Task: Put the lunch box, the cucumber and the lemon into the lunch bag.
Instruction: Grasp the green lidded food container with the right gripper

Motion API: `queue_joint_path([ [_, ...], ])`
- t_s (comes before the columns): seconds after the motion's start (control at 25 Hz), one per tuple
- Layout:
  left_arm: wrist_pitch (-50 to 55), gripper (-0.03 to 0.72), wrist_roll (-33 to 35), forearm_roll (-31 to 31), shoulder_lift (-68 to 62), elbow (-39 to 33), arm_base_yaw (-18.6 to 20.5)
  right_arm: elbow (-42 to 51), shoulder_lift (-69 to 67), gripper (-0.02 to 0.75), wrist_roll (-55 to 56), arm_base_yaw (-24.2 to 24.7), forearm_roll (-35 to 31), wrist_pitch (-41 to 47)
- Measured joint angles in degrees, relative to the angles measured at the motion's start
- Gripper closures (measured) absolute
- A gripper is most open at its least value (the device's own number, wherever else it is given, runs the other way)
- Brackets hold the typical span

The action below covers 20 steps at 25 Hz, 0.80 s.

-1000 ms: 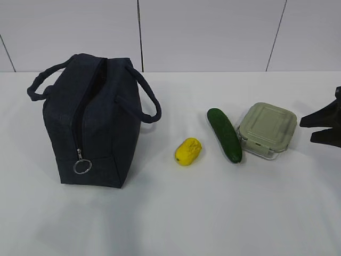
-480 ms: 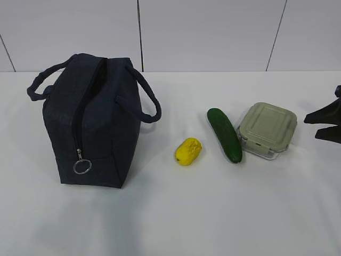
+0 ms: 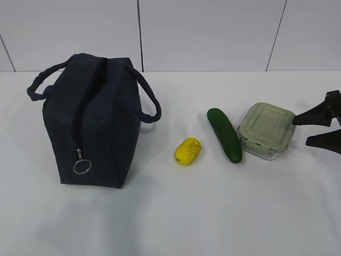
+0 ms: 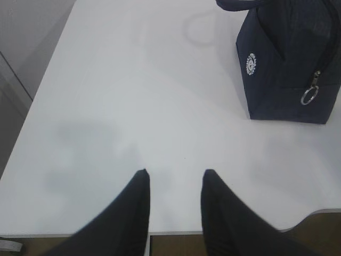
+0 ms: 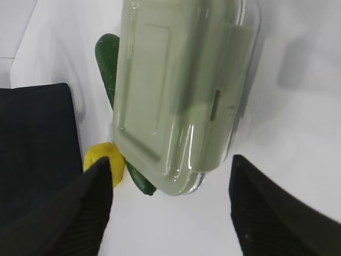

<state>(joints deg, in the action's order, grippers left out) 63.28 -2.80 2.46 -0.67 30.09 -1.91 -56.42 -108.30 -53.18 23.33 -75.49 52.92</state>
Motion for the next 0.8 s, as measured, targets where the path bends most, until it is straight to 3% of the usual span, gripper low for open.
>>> queue_joint_path([
  [0.8, 0.0, 0.449, 0.0, 0.0, 0.0, 0.0, 0.0, -7.9, -10.6, 0.211, -1.6, 0.1, -0.4, 1.7],
])
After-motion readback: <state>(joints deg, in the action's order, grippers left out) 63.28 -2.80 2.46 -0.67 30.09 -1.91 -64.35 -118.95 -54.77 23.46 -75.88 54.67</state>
